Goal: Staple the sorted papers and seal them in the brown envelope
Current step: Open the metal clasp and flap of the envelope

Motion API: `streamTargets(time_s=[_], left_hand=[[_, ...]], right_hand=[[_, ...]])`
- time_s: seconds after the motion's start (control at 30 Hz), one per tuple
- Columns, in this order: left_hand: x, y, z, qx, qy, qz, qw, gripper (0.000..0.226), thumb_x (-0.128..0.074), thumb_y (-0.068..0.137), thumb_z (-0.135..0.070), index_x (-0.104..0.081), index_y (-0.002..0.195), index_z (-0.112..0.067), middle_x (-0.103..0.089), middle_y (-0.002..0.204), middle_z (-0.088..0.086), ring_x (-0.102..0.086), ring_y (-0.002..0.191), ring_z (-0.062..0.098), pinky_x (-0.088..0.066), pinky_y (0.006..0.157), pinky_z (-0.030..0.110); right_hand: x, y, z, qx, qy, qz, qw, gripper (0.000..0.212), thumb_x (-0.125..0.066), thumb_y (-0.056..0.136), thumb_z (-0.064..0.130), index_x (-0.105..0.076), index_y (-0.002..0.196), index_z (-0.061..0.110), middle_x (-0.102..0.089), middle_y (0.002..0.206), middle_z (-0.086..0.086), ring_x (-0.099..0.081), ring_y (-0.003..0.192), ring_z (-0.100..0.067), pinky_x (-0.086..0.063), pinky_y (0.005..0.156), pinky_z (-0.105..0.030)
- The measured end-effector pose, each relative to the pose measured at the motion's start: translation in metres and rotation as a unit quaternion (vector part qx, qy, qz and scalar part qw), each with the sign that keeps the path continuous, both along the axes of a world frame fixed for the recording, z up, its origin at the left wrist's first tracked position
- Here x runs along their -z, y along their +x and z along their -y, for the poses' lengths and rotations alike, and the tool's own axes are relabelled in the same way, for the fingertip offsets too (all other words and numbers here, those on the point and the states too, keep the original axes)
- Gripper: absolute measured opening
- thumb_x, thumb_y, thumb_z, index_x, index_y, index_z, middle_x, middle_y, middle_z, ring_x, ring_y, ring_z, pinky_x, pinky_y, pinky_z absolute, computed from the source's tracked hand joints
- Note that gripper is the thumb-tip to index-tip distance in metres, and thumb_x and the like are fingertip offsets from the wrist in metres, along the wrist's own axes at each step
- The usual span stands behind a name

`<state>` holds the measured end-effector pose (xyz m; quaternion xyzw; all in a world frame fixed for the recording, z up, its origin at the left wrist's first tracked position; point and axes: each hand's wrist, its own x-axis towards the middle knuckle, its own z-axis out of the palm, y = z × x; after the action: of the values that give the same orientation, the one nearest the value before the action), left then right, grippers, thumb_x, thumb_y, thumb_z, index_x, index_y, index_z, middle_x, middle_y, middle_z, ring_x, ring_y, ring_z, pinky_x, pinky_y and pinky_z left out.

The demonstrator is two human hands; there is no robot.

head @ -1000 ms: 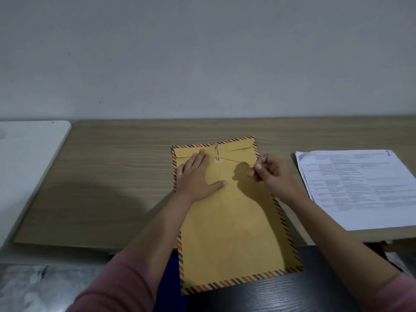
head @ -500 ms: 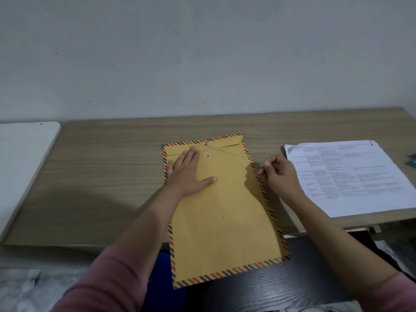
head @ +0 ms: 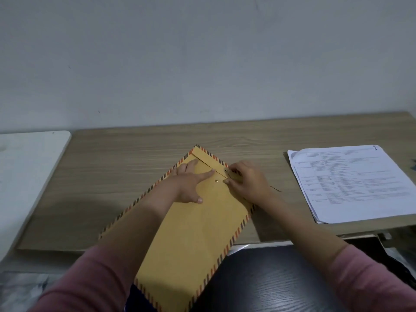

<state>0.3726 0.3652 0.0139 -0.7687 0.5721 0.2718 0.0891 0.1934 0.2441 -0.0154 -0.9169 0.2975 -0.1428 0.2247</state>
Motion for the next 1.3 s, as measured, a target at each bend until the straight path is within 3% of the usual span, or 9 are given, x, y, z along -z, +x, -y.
streamTargets(time_s=[0.2,0.37,0.53,0.73,0.93,1.03,1.1,1.2,1.3], left_hand=[[0.003,-0.004,0.004,-0.057,-0.075,-0.052,0.994,0.089,-0.054,0.073,-0.006,-0.022,0.142,-0.053,0.005,0.159,-0.007,0.002,0.146,0.022,0.003,0.118,0.047],[0.02,-0.021,0.013,-0.156,-0.21,-0.122,0.957,0.046,-0.06,0.083,-0.038,-0.049,0.127,-0.037,-0.01,0.159,-0.008,0.0,0.147,0.017,0.002,0.117,0.051],[0.034,-0.033,0.026,-0.079,-0.225,-0.1,0.966,0.056,-0.063,0.075,-0.061,-0.049,0.121,-0.033,-0.011,0.159,-0.009,0.002,0.147,0.016,0.005,0.114,0.057],[0.026,-0.044,0.043,-0.04,-0.18,-0.106,0.977,0.05,-0.065,0.083,-0.032,-0.042,0.127,-0.03,-0.008,0.159,-0.014,0.006,0.146,0.01,0.012,0.112,0.06],[0.014,-0.078,0.055,-0.038,-0.149,-0.107,0.982,0.081,-0.048,0.073,-0.001,-0.032,0.139,-0.044,-0.005,0.159,-0.01,0.003,0.147,0.017,0.001,0.113,0.058],[0.016,-0.085,0.058,-0.074,-0.148,-0.1,0.981,0.068,-0.05,0.079,-0.014,-0.035,0.138,-0.045,-0.006,0.159,-0.01,0.003,0.147,0.017,0.0,0.112,0.063],[0.02,-0.089,0.059,-0.097,-0.166,-0.086,0.978,0.05,-0.053,0.086,-0.042,-0.04,0.134,-0.046,-0.01,0.159,-0.012,0.0,0.147,0.017,-0.001,0.111,0.066],[0.022,-0.101,0.062,-0.126,-0.174,-0.055,0.975,0.061,-0.054,0.076,-0.069,-0.043,0.13,-0.042,-0.012,0.158,-0.012,-0.001,0.147,0.017,-0.002,0.107,0.069],[0.022,-0.111,0.065,-0.152,-0.177,-0.056,0.971,0.067,-0.062,0.071,-0.067,-0.042,0.128,-0.038,-0.012,0.158,-0.01,0.001,0.147,0.02,-0.003,0.107,0.07]], right_hand=[[0.001,0.0,0.002,0.038,-0.028,0.027,0.999,0.019,-0.058,0.084,0.025,-0.062,0.098,0.012,-0.066,0.091,-0.006,-0.059,0.085,-0.024,-0.047,0.065,-0.033],[-0.005,-0.012,0.009,0.075,0.022,0.069,0.995,0.025,-0.051,0.087,0.008,-0.057,0.111,0.011,-0.063,0.097,-0.011,-0.06,0.079,-0.029,-0.044,0.062,-0.034],[-0.002,-0.04,0.017,0.074,0.024,0.039,0.996,0.025,-0.053,0.084,0.004,-0.063,0.107,0.006,-0.058,0.108,-0.011,-0.059,0.083,-0.027,-0.05,0.069,-0.037],[0.001,-0.076,0.026,0.056,-0.004,-0.026,0.998,0.028,-0.061,0.079,0.014,-0.066,0.106,0.007,-0.058,0.114,-0.009,-0.055,0.102,-0.026,-0.048,0.085,-0.036],[-0.014,-0.091,0.029,0.014,0.004,-0.127,0.992,0.05,-0.061,0.079,0.035,-0.052,0.127,0.025,-0.043,0.133,0.002,-0.035,0.124,-0.023,-0.036,0.1,-0.042],[-0.022,-0.096,0.035,-0.008,0.035,-0.171,0.985,0.059,-0.062,0.077,0.03,-0.044,0.134,0.03,-0.035,0.141,0.006,-0.026,0.129,-0.023,-0.025,0.106,-0.044],[-0.025,-0.099,0.039,-0.023,0.044,-0.194,0.98,0.063,-0.063,0.078,0.031,-0.04,0.137,0.032,-0.031,0.146,0.007,-0.023,0.132,-0.024,-0.02,0.109,-0.046],[-0.025,-0.103,0.041,-0.043,0.034,-0.207,0.977,0.064,-0.062,0.08,0.034,-0.037,0.139,0.033,-0.027,0.15,0.008,-0.021,0.134,-0.025,-0.019,0.11,-0.049],[-0.023,-0.105,0.042,-0.051,0.028,-0.205,0.977,0.063,-0.061,0.08,0.037,-0.037,0.138,0.035,-0.027,0.15,0.008,-0.022,0.134,-0.025,-0.019,0.109,-0.051]])
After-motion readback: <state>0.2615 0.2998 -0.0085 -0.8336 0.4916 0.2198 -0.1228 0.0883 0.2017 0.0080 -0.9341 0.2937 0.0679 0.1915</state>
